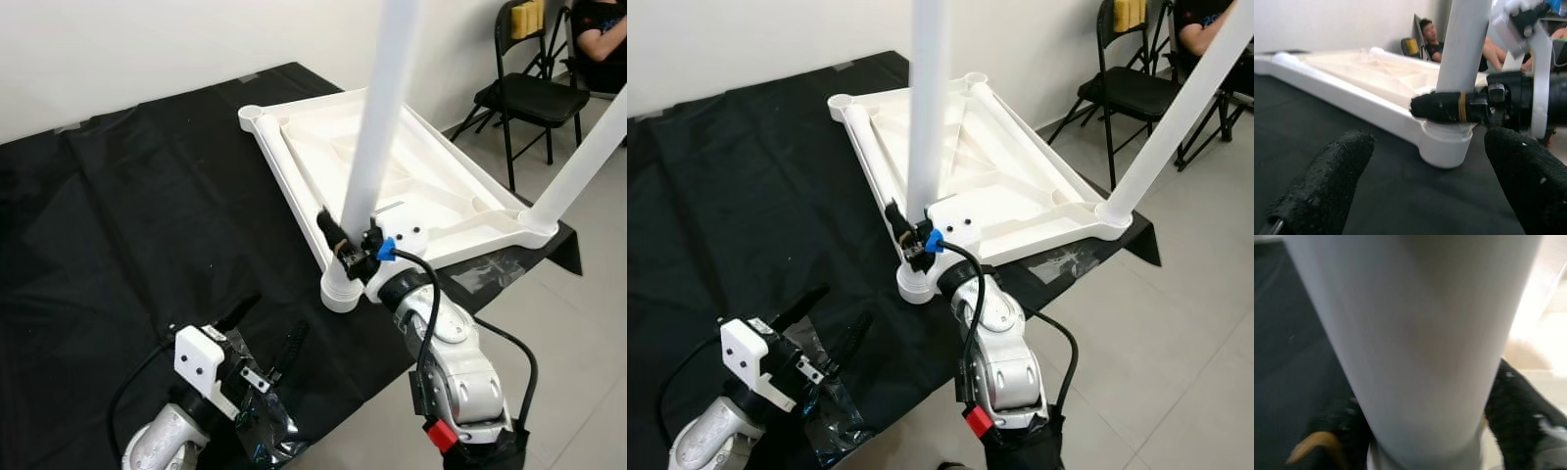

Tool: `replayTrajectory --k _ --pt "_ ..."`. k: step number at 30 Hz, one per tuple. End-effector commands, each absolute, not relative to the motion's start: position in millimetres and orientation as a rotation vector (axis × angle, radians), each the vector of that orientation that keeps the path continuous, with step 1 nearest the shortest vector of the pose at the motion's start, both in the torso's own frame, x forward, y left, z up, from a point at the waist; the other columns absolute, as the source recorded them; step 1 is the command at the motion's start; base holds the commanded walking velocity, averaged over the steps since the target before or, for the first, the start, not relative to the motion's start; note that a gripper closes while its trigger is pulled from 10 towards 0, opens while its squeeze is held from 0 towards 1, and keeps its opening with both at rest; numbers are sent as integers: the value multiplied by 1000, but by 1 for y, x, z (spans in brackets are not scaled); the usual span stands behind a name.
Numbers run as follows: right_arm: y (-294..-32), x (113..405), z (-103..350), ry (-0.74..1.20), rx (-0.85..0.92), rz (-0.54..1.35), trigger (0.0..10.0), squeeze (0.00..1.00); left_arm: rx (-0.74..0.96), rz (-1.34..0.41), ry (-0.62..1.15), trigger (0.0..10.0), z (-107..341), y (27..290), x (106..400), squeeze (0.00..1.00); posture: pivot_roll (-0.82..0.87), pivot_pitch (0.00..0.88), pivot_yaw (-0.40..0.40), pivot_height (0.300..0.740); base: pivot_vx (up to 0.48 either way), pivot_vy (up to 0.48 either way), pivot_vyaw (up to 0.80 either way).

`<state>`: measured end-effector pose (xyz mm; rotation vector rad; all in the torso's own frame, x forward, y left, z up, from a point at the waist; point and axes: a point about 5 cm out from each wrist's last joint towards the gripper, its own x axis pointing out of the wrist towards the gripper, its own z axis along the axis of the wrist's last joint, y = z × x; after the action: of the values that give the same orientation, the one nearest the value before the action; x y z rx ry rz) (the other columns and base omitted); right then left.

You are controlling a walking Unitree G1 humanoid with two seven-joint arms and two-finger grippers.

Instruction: Building children table

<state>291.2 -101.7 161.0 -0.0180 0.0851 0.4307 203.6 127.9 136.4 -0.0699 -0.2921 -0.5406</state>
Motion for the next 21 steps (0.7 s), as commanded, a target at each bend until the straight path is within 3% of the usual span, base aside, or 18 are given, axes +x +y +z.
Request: replayTrajectory --k 1,7,8,9,10,21 --pt "-95 295 188 -15 23 634 10000 1000 -67 -543 -269 10000 131 127 202 0 12 194 -35 740 0 0 0" --pt "-100 297 207 -59 -67 946 10000 1000 -70 -549 -270 10000 131 126 202 0 23 194 -39 740 0 0 0" --pt "-106 298 208 -41 -140 1040 10000 416 -71 -549 -271 10000 131 125 202 0 26 195 -38 740 0 0 0" --pt "-111 299 209 -25 -187 1096 10000 416 -71 -549 -271 10000 131 125 201 0 29 195 -39 740 0 0 0" --pt "-118 305 212 -16 -216 1125 10000 0 -72 -549 -272 10000 131 125 201 0 36 197 -41 740 0 0 0" --pt "-141 338 257 -57 -296 1279 10000 0 -71 -547 -265 10000 131 124 196 0 64 205 -39 740 0 0 0"
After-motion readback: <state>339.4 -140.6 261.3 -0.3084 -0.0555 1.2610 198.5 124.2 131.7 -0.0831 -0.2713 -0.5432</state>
